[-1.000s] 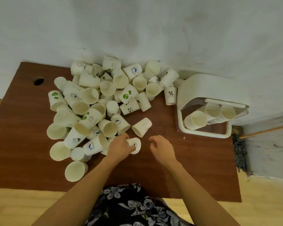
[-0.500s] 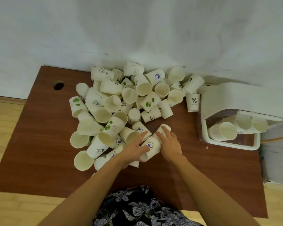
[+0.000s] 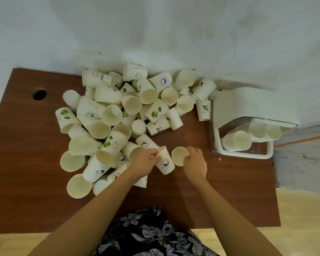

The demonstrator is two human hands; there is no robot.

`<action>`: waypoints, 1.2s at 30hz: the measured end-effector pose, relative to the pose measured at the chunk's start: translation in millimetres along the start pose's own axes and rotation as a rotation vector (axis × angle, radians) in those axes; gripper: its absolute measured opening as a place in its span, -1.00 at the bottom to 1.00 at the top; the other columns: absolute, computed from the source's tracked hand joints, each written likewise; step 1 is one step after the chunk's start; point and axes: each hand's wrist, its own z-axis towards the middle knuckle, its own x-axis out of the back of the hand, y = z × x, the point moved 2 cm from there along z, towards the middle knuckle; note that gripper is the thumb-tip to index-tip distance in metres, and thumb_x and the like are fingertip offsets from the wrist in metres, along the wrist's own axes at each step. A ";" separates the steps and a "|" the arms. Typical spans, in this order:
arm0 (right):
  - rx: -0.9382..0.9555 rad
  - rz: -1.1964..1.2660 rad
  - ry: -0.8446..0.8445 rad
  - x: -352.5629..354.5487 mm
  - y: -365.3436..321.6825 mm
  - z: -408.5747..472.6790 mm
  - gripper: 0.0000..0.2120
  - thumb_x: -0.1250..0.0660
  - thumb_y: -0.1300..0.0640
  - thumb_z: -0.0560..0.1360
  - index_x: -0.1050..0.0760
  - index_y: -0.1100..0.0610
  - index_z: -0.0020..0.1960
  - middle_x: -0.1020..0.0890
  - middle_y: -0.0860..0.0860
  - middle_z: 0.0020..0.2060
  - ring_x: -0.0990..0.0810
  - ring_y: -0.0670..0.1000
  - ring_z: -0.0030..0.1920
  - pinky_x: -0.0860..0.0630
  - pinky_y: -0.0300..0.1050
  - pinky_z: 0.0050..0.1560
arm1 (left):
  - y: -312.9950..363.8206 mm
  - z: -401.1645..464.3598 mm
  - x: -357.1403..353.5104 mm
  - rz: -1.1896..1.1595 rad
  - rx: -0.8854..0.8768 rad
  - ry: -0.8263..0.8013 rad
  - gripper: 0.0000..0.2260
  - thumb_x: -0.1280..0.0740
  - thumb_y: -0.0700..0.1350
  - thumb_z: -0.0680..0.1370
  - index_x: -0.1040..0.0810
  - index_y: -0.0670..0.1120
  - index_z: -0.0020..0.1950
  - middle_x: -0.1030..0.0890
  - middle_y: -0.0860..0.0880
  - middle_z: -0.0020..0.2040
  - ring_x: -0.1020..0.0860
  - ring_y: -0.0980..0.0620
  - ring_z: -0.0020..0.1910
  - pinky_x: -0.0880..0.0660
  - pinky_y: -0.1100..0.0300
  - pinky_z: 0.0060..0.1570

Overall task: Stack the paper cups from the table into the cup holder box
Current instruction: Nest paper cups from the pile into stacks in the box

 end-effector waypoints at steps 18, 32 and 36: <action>0.053 0.344 0.415 59.5 32.8 -57.8 -0.73 -0.38 0.30 0.43 -0.48 0.06 0.08 -0.51 -0.10 0.02 -0.50 -0.12 -0.31 -0.43 -0.21 -0.24 | 44.4 -24.6 -29.0 0.336 -0.400 0.281 -0.83 -0.32 -0.06 0.58 -0.66 -0.08 0.04 -0.63 -0.01 0.02 -0.51 0.10 -0.03 -0.33 0.24 -0.02; -0.089 0.635 0.566 176.8 130.9 -40.9 -0.77 -0.34 0.28 0.46 -0.59 -0.01 0.01 -0.61 -0.06 -0.13 -0.58 -0.11 -0.22 -0.54 -0.12 -0.15 | 179.1 -16.2 -132.4 0.384 -0.881 0.324 -0.89 -0.41 -0.09 0.52 -0.67 -0.07 0.00 -0.57 0.08 0.00 -0.48 0.15 0.01 -0.43 0.28 0.02; -0.095 0.684 0.563 201.8 165.2 -32.5 -0.76 -0.31 0.26 0.48 -0.58 -0.04 0.03 -0.62 -0.02 -0.13 -0.57 -0.10 -0.23 -0.43 -0.28 -0.26 | 197.0 -0.4 -172.3 0.413 -0.938 0.344 -0.92 -0.41 -0.13 0.52 -0.67 -0.10 -0.03 -0.56 0.06 -0.01 -0.50 0.12 -0.02 -0.48 0.24 -0.06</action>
